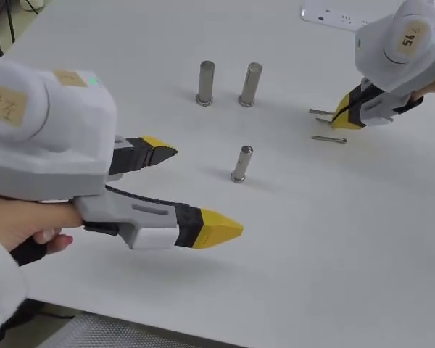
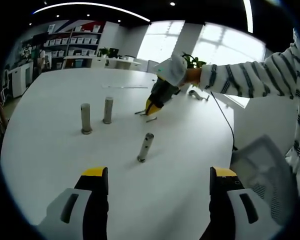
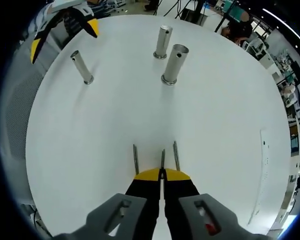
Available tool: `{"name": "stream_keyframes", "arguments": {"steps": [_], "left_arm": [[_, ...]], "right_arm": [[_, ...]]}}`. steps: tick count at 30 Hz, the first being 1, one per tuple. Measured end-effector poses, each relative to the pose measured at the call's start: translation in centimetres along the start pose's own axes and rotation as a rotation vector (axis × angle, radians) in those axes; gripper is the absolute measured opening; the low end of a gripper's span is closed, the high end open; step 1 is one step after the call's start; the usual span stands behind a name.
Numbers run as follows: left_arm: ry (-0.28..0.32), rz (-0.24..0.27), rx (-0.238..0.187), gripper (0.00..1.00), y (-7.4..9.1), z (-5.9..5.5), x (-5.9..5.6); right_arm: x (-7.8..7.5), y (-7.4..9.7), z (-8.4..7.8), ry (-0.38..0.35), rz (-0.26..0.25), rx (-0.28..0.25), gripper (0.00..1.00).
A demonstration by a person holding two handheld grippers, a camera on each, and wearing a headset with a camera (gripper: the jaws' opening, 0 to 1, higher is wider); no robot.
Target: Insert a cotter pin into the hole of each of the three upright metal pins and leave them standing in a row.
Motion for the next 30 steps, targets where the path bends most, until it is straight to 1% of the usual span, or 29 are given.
{"name": "stream_keyframes", "arguments": {"steps": [4, 6, 8, 10, 13, 14, 16, 18, 19, 20, 21, 24, 25, 26, 27, 28, 30], "left_arm": [[0.011, 0.013, -0.031, 0.82, 0.4, 0.4, 0.2], [0.015, 0.015, -0.043, 0.82, 0.5, 0.6, 0.1], [0.022, 0.01, -0.06, 0.81, 0.5, 0.8, 0.0], [0.043, 0.012, -0.075, 0.8, 0.6, 1.0, 0.1], [0.054, 0.014, -0.094, 0.8, 0.7, 1.3, 0.1], [0.06, 0.011, -0.1, 0.79, 0.7, 1.4, 0.1], [0.08, 0.002, -0.106, 0.76, 0.7, 1.5, 0.0], [0.086, -0.005, -0.102, 0.76, 0.5, 1.6, -0.1], [0.086, -0.005, -0.099, 0.76, 0.4, 1.7, -0.1], [0.085, -0.005, -0.095, 0.76, 0.2, 1.9, -0.5], [0.085, -0.007, -0.094, 0.75, 0.2, 2.0, -0.7], [0.094, -0.031, -0.107, 0.73, 0.0, 2.7, -1.1], [0.095, -0.037, -0.112, 0.72, -0.1, 2.9, -1.2], [0.099, -0.045, -0.124, 0.72, -0.2, 3.6, -1.4], [0.102, -0.053, -0.135, 0.69, -0.3, 4.2, -1.7], [0.11, -0.054, -0.143, 0.69, -0.3, 4.5, -1.7], [0.124, -0.062, -0.146, 0.68, -0.5, 4.9, -1.6]], "right_arm": [[0.3, 0.5, -0.6, -0.011, -0.012, -0.011, 0.0], [0.7, 1.0, -0.7, -0.012, -0.02, -0.022, 0.0], [1.0, 1.5, -0.9, -0.007, -0.047, -0.035, 0.0], [1.5, 2.2, -0.7, -0.025, -0.063, -0.059, 0.0], [2.2, 3.2, -0.5, -0.02, -0.089, -0.084, 0.0], [2.4, 3.6, -0.4, -0.012, -0.108, -0.097, 0.0], [2.6, 4.3, -0.2, -0.008, -0.136, -0.114, 0.0], [2.8, 4.9, -0.1, -0.002, -0.161, -0.13, 0.0], [3.2, 5.4, 0.0, -0.002, -0.171, -0.143, 0.0], [3.5, 5.9, 0.1, -0.001, -0.188, -0.158, 0.0], [3.6, 6.2, 0.1, 0.007, -0.2, -0.164, 0.0], [4.6, 7.2, 0.3, 0.016, -0.224, -0.184, 0.0], [5.2, 7.7, 0.5, 0.019, -0.231, -0.193, 0.0], [6.1, 8.9, 1.0, 0.03, -0.271, -0.224, 0.0], [6.3, 9.2, 1.1, 0.03, -0.279, -0.233, 0.0], [6.5, 9.4, 1.1, 0.031, -0.282, -0.236, 0.0], [7.1, 10.1, 1.5, 0.051, -0.313, -0.249, 0.0]]}}
Point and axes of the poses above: the centre of the closed fingertips' face, and the gripper's own axes: y roughly backward along the fingers, x roughly to its left, z roughly out of its top, the point moved 6 cm from there along y, roughly backward along the fingers, and after that the axes turned 14 degrees about x, right-handed, at the moved point
